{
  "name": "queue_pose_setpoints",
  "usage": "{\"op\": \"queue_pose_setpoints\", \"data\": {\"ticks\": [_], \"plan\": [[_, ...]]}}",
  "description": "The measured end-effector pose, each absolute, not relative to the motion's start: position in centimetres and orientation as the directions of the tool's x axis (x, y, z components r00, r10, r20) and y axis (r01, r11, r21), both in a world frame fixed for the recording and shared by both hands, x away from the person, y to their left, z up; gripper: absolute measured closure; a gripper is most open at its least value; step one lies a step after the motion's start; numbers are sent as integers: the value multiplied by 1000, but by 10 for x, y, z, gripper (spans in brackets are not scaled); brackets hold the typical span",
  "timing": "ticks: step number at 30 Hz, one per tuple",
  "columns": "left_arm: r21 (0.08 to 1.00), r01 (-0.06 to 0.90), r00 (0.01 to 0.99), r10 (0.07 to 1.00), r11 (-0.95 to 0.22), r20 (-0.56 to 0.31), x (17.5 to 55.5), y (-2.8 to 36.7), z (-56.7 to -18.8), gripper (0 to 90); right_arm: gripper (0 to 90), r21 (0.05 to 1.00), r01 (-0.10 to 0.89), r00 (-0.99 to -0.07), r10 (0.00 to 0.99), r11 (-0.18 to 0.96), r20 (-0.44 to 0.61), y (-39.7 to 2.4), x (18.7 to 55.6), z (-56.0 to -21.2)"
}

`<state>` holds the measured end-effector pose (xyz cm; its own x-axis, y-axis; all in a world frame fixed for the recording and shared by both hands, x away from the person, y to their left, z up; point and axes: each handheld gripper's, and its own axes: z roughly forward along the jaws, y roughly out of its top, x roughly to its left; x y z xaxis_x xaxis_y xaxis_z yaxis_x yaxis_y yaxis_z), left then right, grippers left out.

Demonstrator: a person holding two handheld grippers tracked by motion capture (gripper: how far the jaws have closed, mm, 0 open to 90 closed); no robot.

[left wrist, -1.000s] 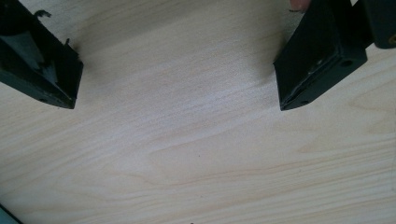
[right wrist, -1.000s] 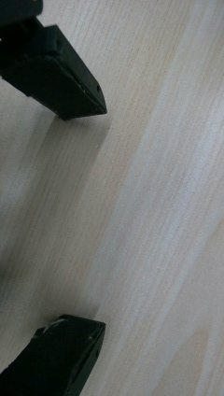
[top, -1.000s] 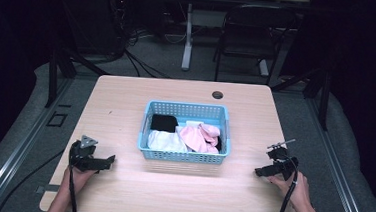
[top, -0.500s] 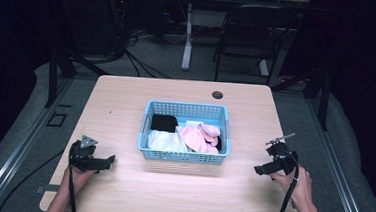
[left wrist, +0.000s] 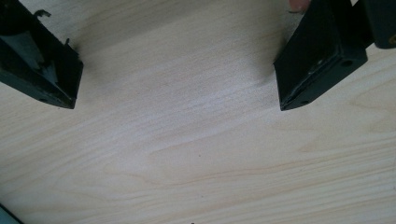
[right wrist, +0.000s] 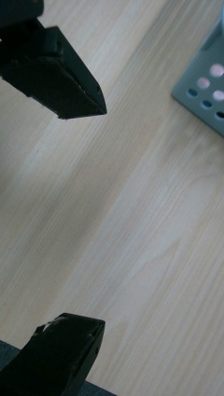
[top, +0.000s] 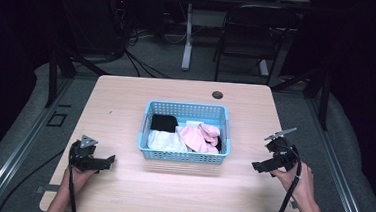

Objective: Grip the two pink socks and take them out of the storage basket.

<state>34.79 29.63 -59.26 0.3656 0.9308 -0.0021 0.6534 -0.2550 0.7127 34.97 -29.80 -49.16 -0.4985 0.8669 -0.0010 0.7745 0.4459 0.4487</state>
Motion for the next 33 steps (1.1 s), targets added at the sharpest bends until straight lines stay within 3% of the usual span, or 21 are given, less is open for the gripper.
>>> {"op": "queue_pose_setpoints", "data": {"ticks": [13, 33], "plan": [[713, 654, 363, 932, -253, -3, 348, 296, -593, 10, 0, 487, 717, -556, 831, 499, -31, -275, 347, -457], [713, 654, 363, 932, -252, -3, 348, 296, -593, 9, 0, 513, 628, -649, 757, 585, -69, -220, 376, -418]]}}
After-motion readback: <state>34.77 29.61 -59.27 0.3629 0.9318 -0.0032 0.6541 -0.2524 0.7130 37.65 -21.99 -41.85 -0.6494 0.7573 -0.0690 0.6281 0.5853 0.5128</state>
